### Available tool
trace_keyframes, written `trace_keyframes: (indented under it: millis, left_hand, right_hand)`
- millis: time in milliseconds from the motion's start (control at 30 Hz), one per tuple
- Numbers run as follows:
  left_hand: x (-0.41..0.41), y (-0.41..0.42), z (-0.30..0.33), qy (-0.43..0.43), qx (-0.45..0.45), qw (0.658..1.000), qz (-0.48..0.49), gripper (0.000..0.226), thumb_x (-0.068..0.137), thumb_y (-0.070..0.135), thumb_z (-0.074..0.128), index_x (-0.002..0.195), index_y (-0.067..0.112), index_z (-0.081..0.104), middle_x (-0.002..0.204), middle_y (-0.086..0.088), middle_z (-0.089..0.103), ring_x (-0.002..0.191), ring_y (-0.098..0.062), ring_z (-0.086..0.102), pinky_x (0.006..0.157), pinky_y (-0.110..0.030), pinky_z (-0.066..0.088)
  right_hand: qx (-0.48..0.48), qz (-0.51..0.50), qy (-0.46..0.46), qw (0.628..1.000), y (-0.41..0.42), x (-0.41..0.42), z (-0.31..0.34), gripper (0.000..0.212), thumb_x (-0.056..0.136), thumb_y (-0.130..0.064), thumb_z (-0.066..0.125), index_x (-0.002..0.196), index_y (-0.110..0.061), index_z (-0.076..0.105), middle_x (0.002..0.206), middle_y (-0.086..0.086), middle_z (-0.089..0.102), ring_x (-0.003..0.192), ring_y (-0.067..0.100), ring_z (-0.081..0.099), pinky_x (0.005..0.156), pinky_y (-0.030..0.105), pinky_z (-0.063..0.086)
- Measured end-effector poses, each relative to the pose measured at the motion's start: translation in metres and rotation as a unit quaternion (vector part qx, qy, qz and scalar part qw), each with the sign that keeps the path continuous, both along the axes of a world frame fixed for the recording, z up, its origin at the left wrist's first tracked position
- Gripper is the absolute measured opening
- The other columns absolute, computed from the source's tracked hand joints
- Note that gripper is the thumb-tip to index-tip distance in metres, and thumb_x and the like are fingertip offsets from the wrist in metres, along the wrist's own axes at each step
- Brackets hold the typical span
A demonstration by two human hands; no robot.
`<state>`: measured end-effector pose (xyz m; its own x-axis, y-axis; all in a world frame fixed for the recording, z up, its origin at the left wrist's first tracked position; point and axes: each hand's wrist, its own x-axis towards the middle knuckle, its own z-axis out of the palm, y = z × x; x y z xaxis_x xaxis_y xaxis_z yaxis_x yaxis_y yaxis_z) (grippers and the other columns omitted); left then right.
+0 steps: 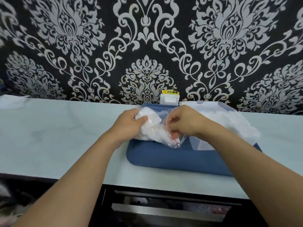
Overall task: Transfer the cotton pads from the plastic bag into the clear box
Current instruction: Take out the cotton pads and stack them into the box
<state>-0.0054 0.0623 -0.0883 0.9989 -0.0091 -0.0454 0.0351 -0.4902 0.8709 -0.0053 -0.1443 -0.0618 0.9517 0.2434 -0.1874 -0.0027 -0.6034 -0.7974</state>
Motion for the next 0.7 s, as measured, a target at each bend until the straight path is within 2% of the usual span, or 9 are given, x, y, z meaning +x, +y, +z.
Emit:
trace_keyframes:
  millis: [133, 200, 267, 333, 400, 467, 533, 633, 700]
  left_hand:
    - [0.001, 0.004, -0.005, 0.029, -0.091, 0.995, 0.008, 0.022, 0.104, 0.017, 0.052, 0.109, 0.013, 0.073, 0.105, -0.005, 0.073, 0.096, -0.019, 0.065, 0.092, -0.036, 0.051]
    - [0.0, 0.005, -0.007, 0.045, -0.13, 0.991, 0.008, 0.023, 0.104, 0.016, 0.051, 0.1, 0.015, 0.073, 0.102, -0.007, 0.073, 0.093, -0.019, 0.064, 0.093, -0.037, 0.051]
    - [-0.001, 0.004, -0.01, 0.041, -0.154, 0.987, 0.027, 0.025, 0.105, 0.017, 0.048, 0.098, 0.019, 0.073, 0.098, -0.002, 0.074, 0.091, -0.017, 0.064, 0.088, -0.033, 0.051]
    - [0.0, 0.001, -0.01, 0.022, -0.174, 0.982, 0.069, 0.027, 0.105, 0.016, 0.046, 0.098, 0.018, 0.072, 0.094, 0.0, 0.073, 0.087, -0.015, 0.063, 0.085, -0.031, 0.05]
    - [0.003, -0.002, -0.011, 0.005, -0.204, 0.973, 0.108, 0.026, 0.103, 0.014, 0.045, 0.096, 0.01, 0.071, 0.091, -0.004, 0.069, 0.083, -0.019, 0.059, 0.081, -0.034, 0.049]
    - [0.003, -0.007, -0.012, 0.001, -0.219, 0.967, 0.127, 0.026, 0.101, 0.014, 0.045, 0.098, 0.002, 0.067, 0.088, -0.01, 0.064, 0.081, -0.021, 0.055, 0.076, -0.037, 0.045]
    - [0.002, -0.011, -0.013, 0.005, -0.238, 0.963, 0.129, 0.026, 0.101, 0.014, 0.044, 0.096, 0.007, 0.069, 0.093, -0.01, 0.067, 0.085, -0.021, 0.057, 0.08, -0.037, 0.046]
    - [-0.002, -0.017, -0.009, 0.041, -0.273, 0.955, 0.106, 0.022, 0.103, 0.018, 0.047, 0.102, 0.017, 0.069, 0.103, -0.005, 0.072, 0.095, -0.02, 0.064, 0.091, -0.038, 0.052]
    - [-0.006, -0.02, -0.008, 0.081, -0.28, 0.955, 0.058, 0.02, 0.101, 0.029, 0.056, 0.113, 0.018, 0.068, 0.11, -0.003, 0.075, 0.103, -0.021, 0.07, 0.096, -0.04, 0.055]
  right_hand:
    - [-0.087, 0.077, -0.002, 0.993, 0.005, 0.0, -0.012, 0.018, 0.089, 0.003, 0.061, 0.103, -0.005, 0.069, 0.094, 0.011, 0.074, 0.078, 0.026, 0.074, 0.073, 0.043, 0.064]
    - [-0.093, 0.108, 0.019, 0.99, 0.007, -0.004, -0.014, 0.016, 0.092, -0.001, 0.062, 0.105, -0.009, 0.066, 0.093, 0.008, 0.072, 0.073, 0.018, 0.07, 0.066, 0.034, 0.062]
    - [-0.062, 0.115, 0.004, 0.991, 0.01, -0.007, -0.011, 0.017, 0.092, -0.007, 0.067, 0.109, -0.01, 0.065, 0.103, 0.005, 0.067, 0.065, 0.007, 0.061, 0.057, 0.027, 0.057]
    - [0.009, 0.089, -0.017, 0.996, 0.011, -0.009, -0.008, 0.02, 0.09, -0.007, 0.07, 0.108, -0.007, 0.062, 0.111, 0.008, 0.061, 0.062, 0.007, 0.057, 0.05, 0.023, 0.051]
    - [0.047, 0.073, -0.029, 0.996, 0.01, -0.009, -0.005, 0.026, 0.087, -0.01, 0.075, 0.11, -0.009, 0.063, 0.122, 0.01, 0.06, 0.077, 0.016, 0.062, 0.055, 0.028, 0.056]
    - [0.01, 0.099, -0.039, 0.994, 0.01, -0.008, -0.006, 0.034, 0.083, -0.018, 0.081, 0.113, -0.013, 0.066, 0.118, 0.004, 0.064, 0.091, 0.017, 0.064, 0.064, 0.026, 0.058]
    - [-0.046, 0.129, -0.033, 0.99, 0.012, -0.011, -0.009, 0.043, 0.081, -0.025, 0.083, 0.118, -0.014, 0.065, 0.106, 0.0, 0.067, 0.087, 0.014, 0.064, 0.066, 0.017, 0.051]
    - [-0.07, 0.098, -0.003, 0.993, 0.017, -0.013, -0.019, 0.049, 0.077, -0.028, 0.086, 0.116, -0.016, 0.06, 0.101, 0.004, 0.069, 0.091, 0.023, 0.068, 0.081, 0.035, 0.059]
    - [-0.071, 0.069, -0.017, 0.995, 0.021, -0.015, -0.021, 0.053, 0.072, -0.026, 0.089, 0.111, -0.017, 0.055, 0.099, 0.0, 0.065, 0.091, 0.019, 0.065, 0.083, 0.034, 0.057]
